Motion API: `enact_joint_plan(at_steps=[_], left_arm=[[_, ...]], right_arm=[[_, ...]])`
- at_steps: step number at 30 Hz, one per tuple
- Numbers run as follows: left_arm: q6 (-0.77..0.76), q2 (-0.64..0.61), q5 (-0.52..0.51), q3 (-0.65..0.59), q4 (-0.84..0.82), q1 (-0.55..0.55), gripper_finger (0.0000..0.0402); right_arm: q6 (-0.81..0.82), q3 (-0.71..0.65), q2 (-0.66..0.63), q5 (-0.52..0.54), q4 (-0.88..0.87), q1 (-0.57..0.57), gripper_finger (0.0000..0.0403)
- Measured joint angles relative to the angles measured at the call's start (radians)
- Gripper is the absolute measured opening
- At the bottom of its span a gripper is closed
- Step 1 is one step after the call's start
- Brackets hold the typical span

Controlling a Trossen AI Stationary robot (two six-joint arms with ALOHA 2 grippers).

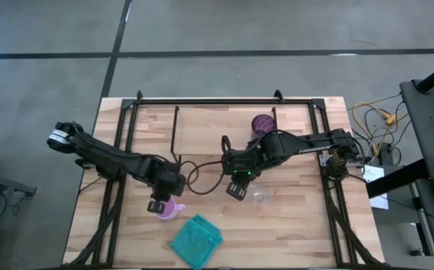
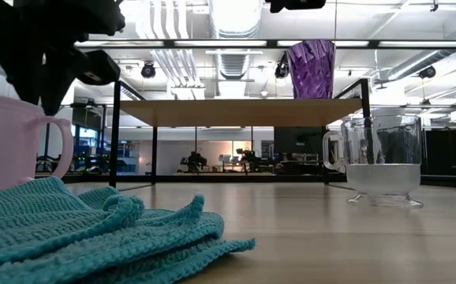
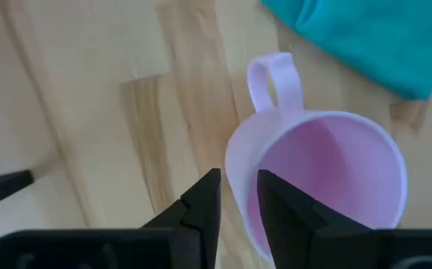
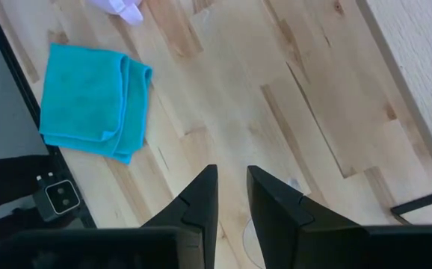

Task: Stack small to large cups/mugs on shelf
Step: Put the pink mug on the shelf

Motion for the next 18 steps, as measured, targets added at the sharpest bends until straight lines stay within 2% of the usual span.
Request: enact_joint_plan(at_steps=[18], left_arm=[[-0.002,0.012,0.025,-0.029,0.023,-0.002,0.0075]], right_arm=[[0.0,0.0,-0.002,0.0,-0.002,0.0,0.0068]])
